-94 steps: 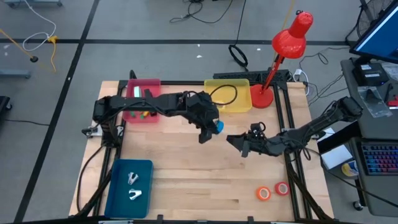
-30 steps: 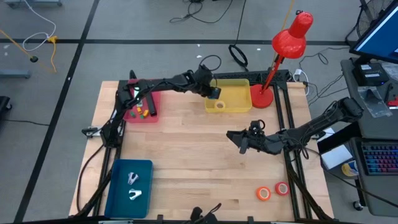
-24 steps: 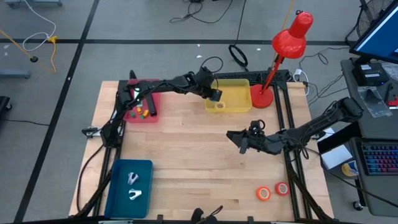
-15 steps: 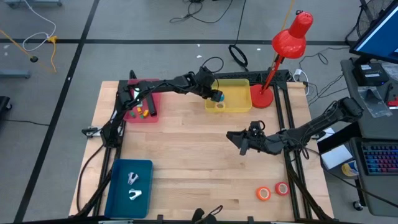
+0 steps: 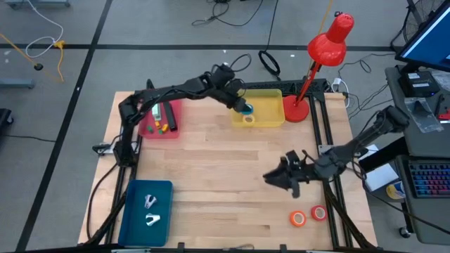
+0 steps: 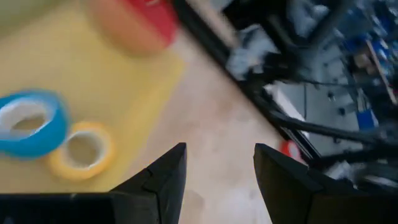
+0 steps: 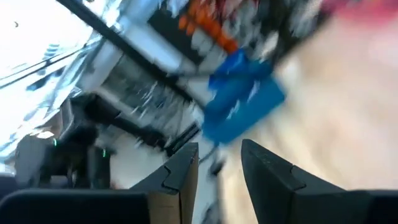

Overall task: Pick and place Stapler, Stapler remover, tape
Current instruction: Put the orange tape into the yellow bin

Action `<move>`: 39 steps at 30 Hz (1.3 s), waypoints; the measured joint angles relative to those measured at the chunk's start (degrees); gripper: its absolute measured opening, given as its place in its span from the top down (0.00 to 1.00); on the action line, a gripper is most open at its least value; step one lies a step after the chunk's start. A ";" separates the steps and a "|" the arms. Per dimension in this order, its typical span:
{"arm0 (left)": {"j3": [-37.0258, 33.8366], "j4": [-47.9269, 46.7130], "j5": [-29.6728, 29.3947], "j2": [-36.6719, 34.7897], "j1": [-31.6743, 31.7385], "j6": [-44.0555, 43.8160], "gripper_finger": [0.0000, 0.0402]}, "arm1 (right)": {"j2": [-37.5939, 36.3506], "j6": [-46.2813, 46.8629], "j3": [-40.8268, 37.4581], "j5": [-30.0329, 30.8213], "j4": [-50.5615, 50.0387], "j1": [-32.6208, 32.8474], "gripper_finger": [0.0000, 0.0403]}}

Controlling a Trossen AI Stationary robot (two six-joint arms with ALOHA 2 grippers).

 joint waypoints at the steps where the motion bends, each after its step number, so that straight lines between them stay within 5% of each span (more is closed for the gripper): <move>1: 0.00 0.21 0.02 -1.17 -0.86 1.28 0.54 | -0.36 3.72 0.03 -1.20 -1.88 0.87 0.72; 10: 0.02 0.60 -3.25 -11.40 -10.21 13.67 0.54 | -1.20 50.92 0.03 -21.31 -15.59 8.43 0.82; 16: 0.03 1.43 -5.82 -14.23 -15.41 16.39 0.54 | -1.20 68.55 0.03 -21.73 -16.10 14.08 0.87; 25: 0.06 -0.76 -6.01 -14.11 -19.03 16.79 0.54 | -1.34 80.91 0.03 -21.60 -21.67 20.10 0.96; 39: 0.04 -2.70 -6.08 -14.09 -22.04 16.77 0.54 | -3.67 78.93 0.03 -15.39 -32.51 21.69 1.00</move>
